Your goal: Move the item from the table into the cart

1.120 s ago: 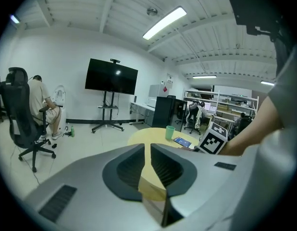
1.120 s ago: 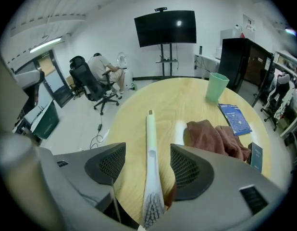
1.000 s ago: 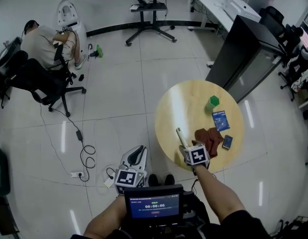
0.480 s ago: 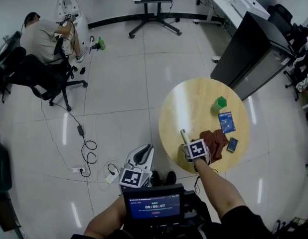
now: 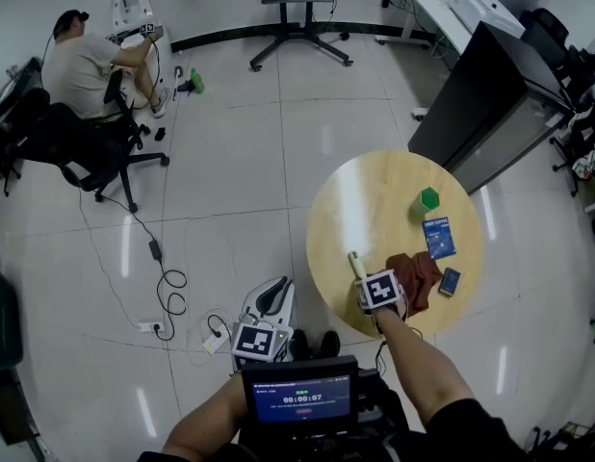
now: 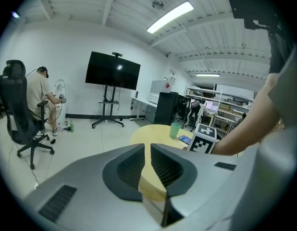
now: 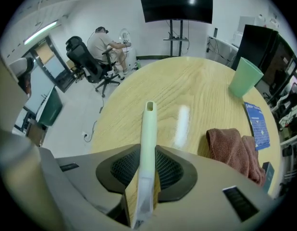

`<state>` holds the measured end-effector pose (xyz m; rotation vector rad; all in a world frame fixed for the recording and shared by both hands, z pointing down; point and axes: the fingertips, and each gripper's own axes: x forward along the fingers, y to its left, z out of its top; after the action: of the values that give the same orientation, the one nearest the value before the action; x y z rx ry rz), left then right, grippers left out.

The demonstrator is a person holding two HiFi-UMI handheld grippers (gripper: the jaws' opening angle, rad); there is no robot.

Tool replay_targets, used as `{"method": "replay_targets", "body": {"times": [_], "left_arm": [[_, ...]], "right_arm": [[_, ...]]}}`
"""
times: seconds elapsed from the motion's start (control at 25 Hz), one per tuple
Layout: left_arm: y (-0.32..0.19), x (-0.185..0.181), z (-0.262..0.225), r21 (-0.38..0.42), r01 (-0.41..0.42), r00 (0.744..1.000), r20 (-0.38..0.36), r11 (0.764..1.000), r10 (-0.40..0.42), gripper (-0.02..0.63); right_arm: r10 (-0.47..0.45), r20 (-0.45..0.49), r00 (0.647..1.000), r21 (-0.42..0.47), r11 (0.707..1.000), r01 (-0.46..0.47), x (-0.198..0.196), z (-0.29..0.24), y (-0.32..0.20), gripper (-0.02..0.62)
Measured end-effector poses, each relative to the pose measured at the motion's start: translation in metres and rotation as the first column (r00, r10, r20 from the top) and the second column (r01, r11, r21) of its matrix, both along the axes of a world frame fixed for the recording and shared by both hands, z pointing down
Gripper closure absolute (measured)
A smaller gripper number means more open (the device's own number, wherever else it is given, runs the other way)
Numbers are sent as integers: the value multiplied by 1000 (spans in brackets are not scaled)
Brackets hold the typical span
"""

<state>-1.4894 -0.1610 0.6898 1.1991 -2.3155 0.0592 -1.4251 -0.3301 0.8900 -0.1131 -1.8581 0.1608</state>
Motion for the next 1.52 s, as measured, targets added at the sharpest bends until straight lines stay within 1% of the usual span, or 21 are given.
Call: {"method": "replay_targets", "body": {"times": [0.08, 0.2, 0.28, 0.36, 0.48, 0.56, 0.6, 0.72, 0.8, 0.92, 1.0, 1.08, 1.12, 1.2, 1.32, 1.36, 1.44, 1.48, 1.52], "left_arm": [[-2, 6, 0, 1, -2, 1000, -4, 1000, 2, 571], [-5, 16, -4, -1, -13, 1000, 6, 1000, 13, 571], [-12, 20, -8, -9, -30, 999, 25, 999, 30, 572], [-24, 25, -16, 1, -32, 999, 26, 999, 32, 572], [-47, 47, -43, 30, -41, 999, 34, 999, 40, 578], [-71, 65, -68, 61, -75, 996, 54, 995, 71, 589], [-85, 74, -80, 81, -97, 994, 67, 992, 91, 592], [-117, 102, -110, 138, -156, 984, 101, 978, 143, 606], [-139, 128, -127, 142, -220, 970, 132, 965, 202, 606], [-179, 170, -153, 130, -332, 932, 196, 934, 304, 606], [-203, 196, -168, 155, -368, 919, 212, 917, 332, 606], [-224, 220, -180, 174, -412, 901, 226, 894, 371, 606], [-233, 232, -186, 178, -447, 885, 233, 877, 403, 606], [-249, 255, -196, 185, -518, 848, 237, 835, 473, 606], [-267, 281, -212, 217, -592, 803, 240, 776, 545, 606], [-273, 291, -216, 226, -618, 784, 249, 753, 569, 606], [-287, 316, -220, 221, -678, 733, 274, 701, 623, 606], [-294, 330, -221, 216, -698, 714, 278, 683, 642, 606], [-302, 345, -224, 223, -705, 708, 272, 673, 652, 606]], "right_arm": [[34, -1, 999, -5, 999, -34, 8, 2, -9, 520], [67, 49, 997, -35, 997, -66, 9, -11, -12, 520], [89, 114, 989, -60, 995, -83, 6, -29, -16, 520], [109, 184, 977, -83, 992, -95, 8, -55, -22, 520], [126, 269, 955, -122, 988, -96, 25, -106, -33, 520], [151, 338, 929, -140, 984, -109, 40, -146, -48, 520], [168, 380, 910, -141, 982, -122, 48, -168, -58, 520], [206, 504, 838, -133, 978, -161, 81, -228, -87, 520], [219, 571, 791, -122, 976, -182, 108, -265, -103, 520], [233, 647, 727, -96, 970, -225, 156, -317, -131, 522], [249, 683, 686, -87, 961, -263, 191, -344, -150, 522], [275, 719, 638, -79, 945, -318, 223, -367, -166, 522], [292, 735, 612, -77, 933, -352, 238, -378, -172, 522], [325, 761, 562, -75, 904, -421, 268, -396, -180, 522], [364, 791, 492, -74, 855, -513, 311, -418, -186, 522], [372, 800, 471, -67, 835, -546, 328, -423, -187, 522], [384, 816, 432, -46, 788, -614, 367, -429, -191, 520], [390, 823, 412, -40, 764, -644, 388, -432, -192, 522], [396, 830, 393, -36, 741, -670, 411, -436, -193, 522]]}}
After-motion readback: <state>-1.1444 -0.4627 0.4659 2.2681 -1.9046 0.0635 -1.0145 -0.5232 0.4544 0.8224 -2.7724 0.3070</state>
